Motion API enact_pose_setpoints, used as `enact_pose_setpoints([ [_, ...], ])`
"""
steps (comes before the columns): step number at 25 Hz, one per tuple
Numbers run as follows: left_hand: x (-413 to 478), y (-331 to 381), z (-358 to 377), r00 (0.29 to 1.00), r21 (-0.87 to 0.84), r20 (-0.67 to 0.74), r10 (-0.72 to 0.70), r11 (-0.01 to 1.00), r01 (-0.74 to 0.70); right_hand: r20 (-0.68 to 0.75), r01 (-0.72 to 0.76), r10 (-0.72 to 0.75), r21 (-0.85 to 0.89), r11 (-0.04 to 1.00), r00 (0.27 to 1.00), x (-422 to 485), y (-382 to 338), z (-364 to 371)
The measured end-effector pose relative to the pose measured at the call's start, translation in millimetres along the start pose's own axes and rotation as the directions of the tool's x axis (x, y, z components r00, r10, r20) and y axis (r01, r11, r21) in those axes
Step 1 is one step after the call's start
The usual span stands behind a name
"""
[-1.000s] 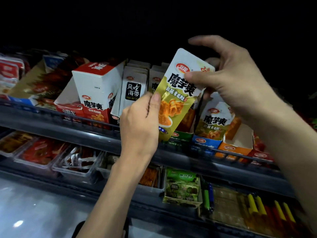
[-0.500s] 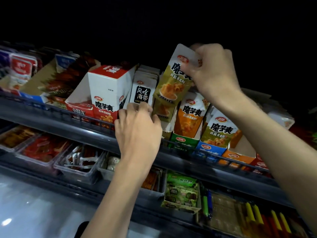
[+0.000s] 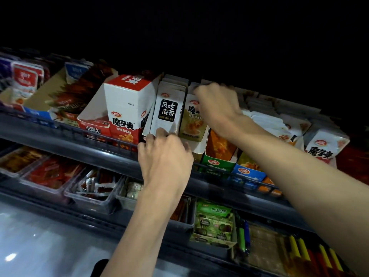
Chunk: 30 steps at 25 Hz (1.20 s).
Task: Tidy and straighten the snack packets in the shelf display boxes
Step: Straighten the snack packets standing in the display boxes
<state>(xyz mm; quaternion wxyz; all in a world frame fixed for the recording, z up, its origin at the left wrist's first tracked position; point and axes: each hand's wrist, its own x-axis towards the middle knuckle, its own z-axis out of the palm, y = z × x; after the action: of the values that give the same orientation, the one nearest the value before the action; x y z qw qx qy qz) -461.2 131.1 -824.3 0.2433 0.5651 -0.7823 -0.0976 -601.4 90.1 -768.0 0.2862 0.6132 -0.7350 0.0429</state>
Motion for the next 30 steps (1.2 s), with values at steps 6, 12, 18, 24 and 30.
enact_pose_setpoints([
  [6,0.1,0.2,1.1,1.000,-0.008,-0.007,-0.004,1.000,0.004,-0.022,-0.007,0.006,-0.044,0.999,1.000,-2.5,-4.4,2.8],
  [12,0.3,1.0,1.8,1.000,0.011,-0.015,-0.006,1.000,0.006,-0.130,0.006,-0.021,-0.116,0.993,0.991,-3.9,-4.4,9.2],
  [18,-0.2,2.4,1.9,1.000,0.027,-0.007,-0.001,1.000,0.002,-0.056,0.031,-0.042,-0.173,0.984,0.998,-5.9,-2.4,13.5],
  [24,0.9,9.6,1.7,0.993,-0.179,-0.069,0.096,0.978,-0.107,-0.303,-0.065,0.057,-0.016,0.998,0.951,-24.1,12.9,-29.1],
  [30,-7.5,22.9,6.8,0.963,-0.405,-0.007,0.269,0.880,-0.248,-0.345,-0.164,0.179,0.073,0.984,0.921,-92.7,54.9,-35.4],
])
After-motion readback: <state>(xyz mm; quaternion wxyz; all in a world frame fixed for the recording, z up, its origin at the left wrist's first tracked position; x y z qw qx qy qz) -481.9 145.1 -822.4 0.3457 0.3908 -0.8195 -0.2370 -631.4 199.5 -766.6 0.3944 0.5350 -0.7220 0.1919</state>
